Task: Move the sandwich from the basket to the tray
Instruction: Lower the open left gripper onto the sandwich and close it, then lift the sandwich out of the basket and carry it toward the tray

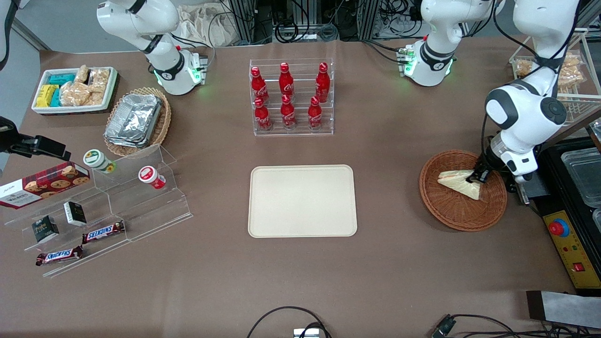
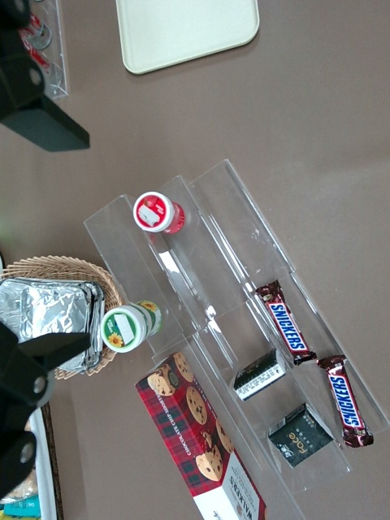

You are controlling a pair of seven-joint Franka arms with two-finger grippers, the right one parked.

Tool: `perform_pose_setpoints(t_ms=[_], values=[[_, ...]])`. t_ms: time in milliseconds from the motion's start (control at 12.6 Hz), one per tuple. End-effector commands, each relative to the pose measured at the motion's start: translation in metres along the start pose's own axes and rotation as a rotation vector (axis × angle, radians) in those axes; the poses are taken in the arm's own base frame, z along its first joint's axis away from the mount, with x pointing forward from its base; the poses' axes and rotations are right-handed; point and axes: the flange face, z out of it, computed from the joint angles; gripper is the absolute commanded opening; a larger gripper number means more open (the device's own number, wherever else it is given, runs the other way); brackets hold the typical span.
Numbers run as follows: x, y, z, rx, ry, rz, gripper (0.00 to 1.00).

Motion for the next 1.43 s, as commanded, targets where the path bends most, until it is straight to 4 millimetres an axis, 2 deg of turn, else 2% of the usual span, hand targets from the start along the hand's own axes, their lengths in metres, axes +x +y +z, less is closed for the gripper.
perform_pose_setpoints(t_ms=[0, 238, 556, 794, 1032, 1349], values=[[-0.004, 0.008, -0.023, -0.012, 0.019, 0.058, 0.07], [-0.009, 0.014, -0.044, 0.029, 0.027, 0.213, 0.07], [-0.015, 0.016, -0.068, 0.081, 0.045, 0.505, 0.06], [-0.027, 0.023, -0.084, 0.086, 0.047, 0.682, 0.07], [-0.051, 0.051, -0.101, 0.136, 0.025, 0.843, 0.11], [-0.110, 0.103, -0.121, 0.160, 0.012, 0.989, 0.13]])
